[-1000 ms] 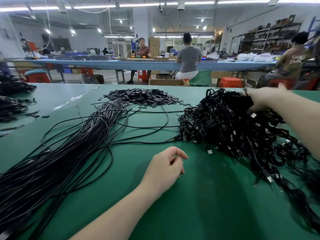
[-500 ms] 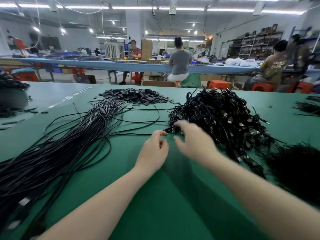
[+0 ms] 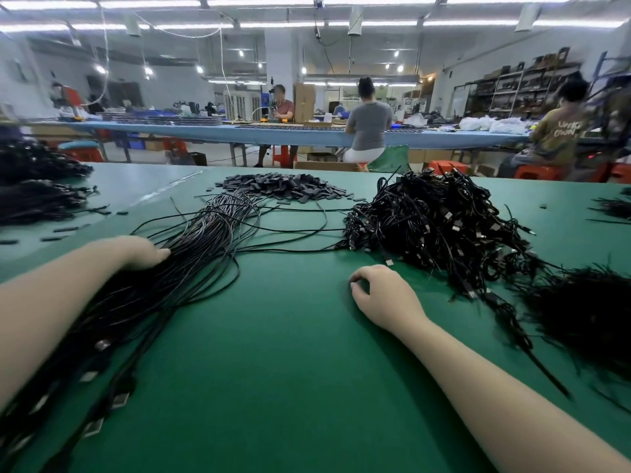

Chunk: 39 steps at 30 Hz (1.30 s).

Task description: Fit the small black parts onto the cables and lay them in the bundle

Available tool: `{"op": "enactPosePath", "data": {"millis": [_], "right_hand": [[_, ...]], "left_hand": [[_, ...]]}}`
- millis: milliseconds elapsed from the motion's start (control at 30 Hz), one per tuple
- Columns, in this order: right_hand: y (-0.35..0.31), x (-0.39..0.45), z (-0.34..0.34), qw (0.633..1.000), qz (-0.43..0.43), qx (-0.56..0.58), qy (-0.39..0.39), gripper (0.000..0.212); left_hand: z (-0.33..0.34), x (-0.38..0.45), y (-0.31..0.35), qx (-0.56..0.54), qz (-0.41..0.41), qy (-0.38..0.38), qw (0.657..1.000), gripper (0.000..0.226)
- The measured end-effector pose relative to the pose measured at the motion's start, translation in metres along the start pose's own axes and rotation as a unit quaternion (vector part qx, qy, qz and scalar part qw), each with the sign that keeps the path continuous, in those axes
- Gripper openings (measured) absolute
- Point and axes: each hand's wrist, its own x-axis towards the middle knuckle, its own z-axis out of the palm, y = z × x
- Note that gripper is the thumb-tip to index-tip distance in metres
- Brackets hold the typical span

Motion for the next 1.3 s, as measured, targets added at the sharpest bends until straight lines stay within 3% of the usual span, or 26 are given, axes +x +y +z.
{"op": "enactPosePath", "data": {"millis": [67,167,267,333,467,500,600,700,833,967,1033,1100,1167,1233,1300], "right_hand": [[0.000,-0.001,0.001,1.000,0.000,0.002,0.001,0.022],[0.000,-0.001,0.001,1.000,0.001,0.005,0.002,0.022],[0.000,-0.001,0.001,1.000,0.002,0.005,-0.002,0.021],[0.000,-0.001,0.001,1.000,0.005,0.007,-0.002,0.020],[0.000,-0.001,0.000,1.000,0.009,0.009,0.003,0.019],[0.000,-0.001,0.000,1.000,0.009,0.009,0.006,0.019],[-0.001,0.001,0.002,1.000,0.010,0.007,0.010,0.018],[-0.001,0.001,0.002,1.000,0.012,0.005,0.013,0.018],[0.000,0.000,0.001,1.000,0.010,0.014,0.020,0.018],[0.000,0.001,0.001,0.999,0.010,0.019,0.023,0.019],[0.001,0.002,0.002,0.999,0.010,0.017,0.027,0.018],[0.000,0.003,0.003,1.000,0.010,0.009,0.024,0.019],[0.001,0.003,0.004,0.999,0.001,0.011,0.034,0.030],[-0.001,0.000,0.002,0.990,-0.030,0.090,0.101,0.052],[-0.008,-0.004,-0.008,0.951,-0.075,0.220,0.202,0.070]], "left_hand": [[0.003,-0.002,-0.022,-0.054,0.008,-0.003,0.999,0.057],[0.006,-0.001,-0.047,-0.018,-0.012,0.097,0.995,0.040],[0.016,-0.002,-0.057,0.034,-0.037,0.023,0.998,0.037],[0.020,0.000,-0.063,0.018,-0.036,0.043,0.998,0.033],[0.018,-0.003,-0.067,-0.100,-0.047,0.138,0.984,0.023],[0.017,0.002,-0.072,-0.182,-0.050,0.147,0.971,0.021],[-0.015,-0.002,-0.065,-0.373,-0.032,0.228,0.899,0.028],[-0.070,-0.019,-0.032,-0.391,0.004,0.366,0.844,0.034],[-0.120,-0.040,0.029,-0.499,0.035,0.449,0.740,0.029],[-0.150,-0.069,0.067,-0.559,0.089,0.568,0.598,0.018],[-0.170,-0.080,0.078,-0.571,0.117,0.584,0.565,0.024],[-0.187,-0.092,0.093,-0.597,0.148,0.520,0.593,0.029],[-0.193,-0.111,0.118,-0.571,0.250,0.473,0.623,0.026],[-0.185,-0.132,0.148,-0.500,0.376,0.439,0.644,0.017],[-0.159,-0.143,0.180,-0.420,0.450,0.373,0.695,0.014]]}}
